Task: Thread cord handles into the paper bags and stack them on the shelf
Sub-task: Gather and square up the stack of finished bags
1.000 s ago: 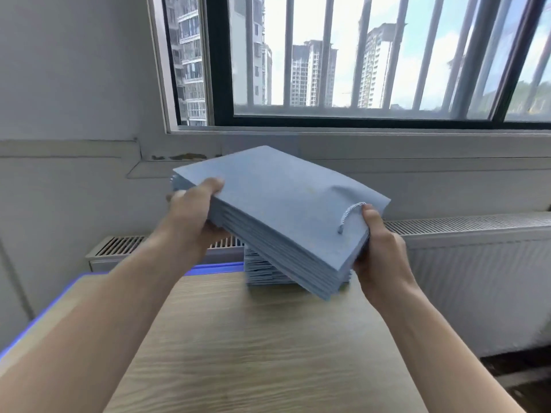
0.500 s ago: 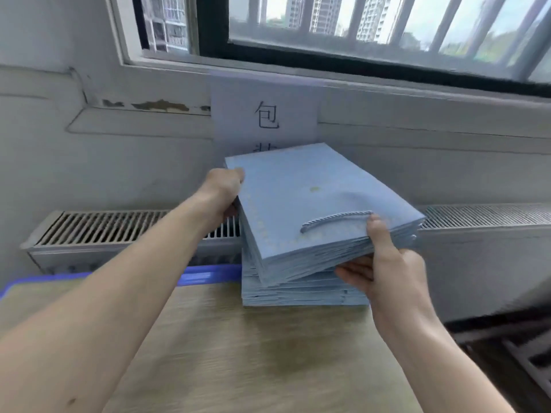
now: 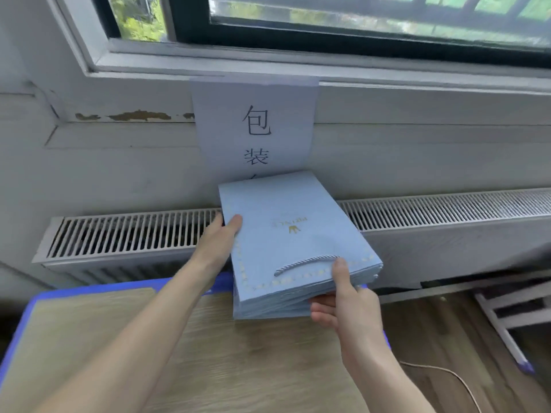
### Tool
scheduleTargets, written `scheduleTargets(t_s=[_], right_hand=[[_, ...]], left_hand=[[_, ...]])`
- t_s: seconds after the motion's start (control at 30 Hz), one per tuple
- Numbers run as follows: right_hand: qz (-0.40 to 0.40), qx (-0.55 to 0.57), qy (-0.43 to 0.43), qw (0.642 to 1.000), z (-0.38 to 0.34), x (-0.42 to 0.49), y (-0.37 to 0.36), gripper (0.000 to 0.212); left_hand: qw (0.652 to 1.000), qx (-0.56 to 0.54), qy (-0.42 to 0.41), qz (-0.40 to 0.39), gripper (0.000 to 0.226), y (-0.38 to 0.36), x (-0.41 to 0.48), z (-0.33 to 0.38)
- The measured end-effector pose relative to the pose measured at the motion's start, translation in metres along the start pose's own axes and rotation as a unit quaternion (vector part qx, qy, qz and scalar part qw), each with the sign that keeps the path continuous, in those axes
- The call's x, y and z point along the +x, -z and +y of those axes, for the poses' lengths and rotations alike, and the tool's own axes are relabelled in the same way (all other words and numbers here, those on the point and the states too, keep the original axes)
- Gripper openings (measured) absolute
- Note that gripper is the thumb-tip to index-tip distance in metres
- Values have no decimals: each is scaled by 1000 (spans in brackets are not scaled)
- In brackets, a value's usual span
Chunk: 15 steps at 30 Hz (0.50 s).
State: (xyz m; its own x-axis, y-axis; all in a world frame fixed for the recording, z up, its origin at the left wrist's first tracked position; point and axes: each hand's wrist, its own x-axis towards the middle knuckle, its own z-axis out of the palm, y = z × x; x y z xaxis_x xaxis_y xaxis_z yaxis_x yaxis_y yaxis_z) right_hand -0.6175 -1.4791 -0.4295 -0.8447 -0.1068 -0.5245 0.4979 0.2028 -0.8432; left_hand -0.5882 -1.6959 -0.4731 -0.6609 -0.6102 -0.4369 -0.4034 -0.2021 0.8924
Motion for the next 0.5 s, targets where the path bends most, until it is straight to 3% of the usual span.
scheduleTargets(t_s=[0.1,0.23,0.37,0.43,0.5], right_hand=[[-14,-6,-56,998,-11,-1,-3,49],[-82,-65,-131,986,-25,4,-2,70],[-217,-233,-192,928,-62,6,32,93],[-180,-275,-142,934,-88,22,50,87],[-77,-246,-86,962,-105,55,56,78]], left_hand=[[999,-32,4,-11,24,-4,8,7],[998,-39,29,-33,36,-8,22,18],[996,-53,50,-52,41,-8,26,22],[993,-90,61,-51,36,-7,29,21],[992,-93,72,-42,38,-6,29,17]])
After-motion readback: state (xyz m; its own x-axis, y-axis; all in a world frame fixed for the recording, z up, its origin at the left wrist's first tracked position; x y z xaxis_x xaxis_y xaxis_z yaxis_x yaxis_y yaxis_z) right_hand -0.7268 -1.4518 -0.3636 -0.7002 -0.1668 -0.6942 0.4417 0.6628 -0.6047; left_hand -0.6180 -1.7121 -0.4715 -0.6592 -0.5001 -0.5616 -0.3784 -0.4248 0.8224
